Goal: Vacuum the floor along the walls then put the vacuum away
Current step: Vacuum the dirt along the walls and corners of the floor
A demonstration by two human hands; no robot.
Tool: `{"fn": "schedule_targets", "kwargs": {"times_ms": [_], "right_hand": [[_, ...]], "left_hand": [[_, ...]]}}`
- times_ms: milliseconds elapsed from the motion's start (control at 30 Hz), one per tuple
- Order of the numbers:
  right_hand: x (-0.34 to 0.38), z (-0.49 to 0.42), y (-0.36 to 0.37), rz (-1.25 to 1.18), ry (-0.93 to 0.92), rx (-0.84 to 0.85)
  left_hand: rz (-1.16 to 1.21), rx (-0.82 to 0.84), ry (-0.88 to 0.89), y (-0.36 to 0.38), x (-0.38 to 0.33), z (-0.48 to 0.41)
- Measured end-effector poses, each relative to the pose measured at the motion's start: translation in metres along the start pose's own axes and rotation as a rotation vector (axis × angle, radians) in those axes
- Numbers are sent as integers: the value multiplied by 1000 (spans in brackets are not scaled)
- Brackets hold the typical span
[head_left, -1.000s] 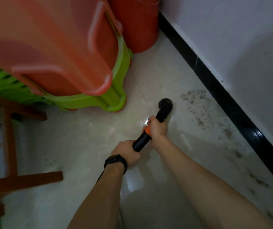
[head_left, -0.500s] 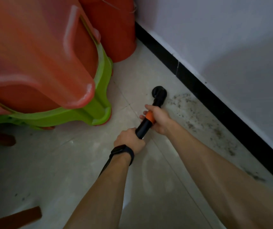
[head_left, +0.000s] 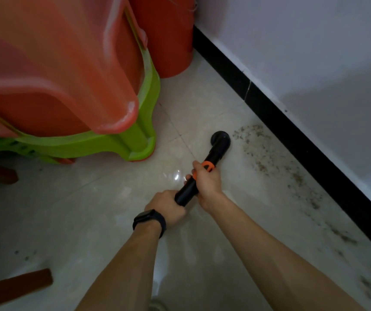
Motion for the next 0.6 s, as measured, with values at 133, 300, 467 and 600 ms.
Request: {"fn": "schedule_targets", "kwargs": {"times_ms": [133, 300, 467, 600], "right_hand": [[9, 1, -15, -27, -31, -70], [24, -9, -30, -5, -56, -140], [36, -19, -37, 19, -82, -138], [45, -27, -38, 4, -77, -123]], "left_hand": [[-38, 4, 31, 8, -18, 3], [-67, -17, 88, 21, -43, 3], [-105, -63, 119, 26, -57, -5], [-103, -72, 134, 24, -66, -12]]}}
Point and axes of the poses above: each hand's wrist, its own z-axis away from the middle knuckle, its own y-axis out of the palm, x = y × z, the point moved 1 cm from there along -z, towards the middle knuckle, and after that the axes turned 10 degrees about -y, right-handed, at the moved point
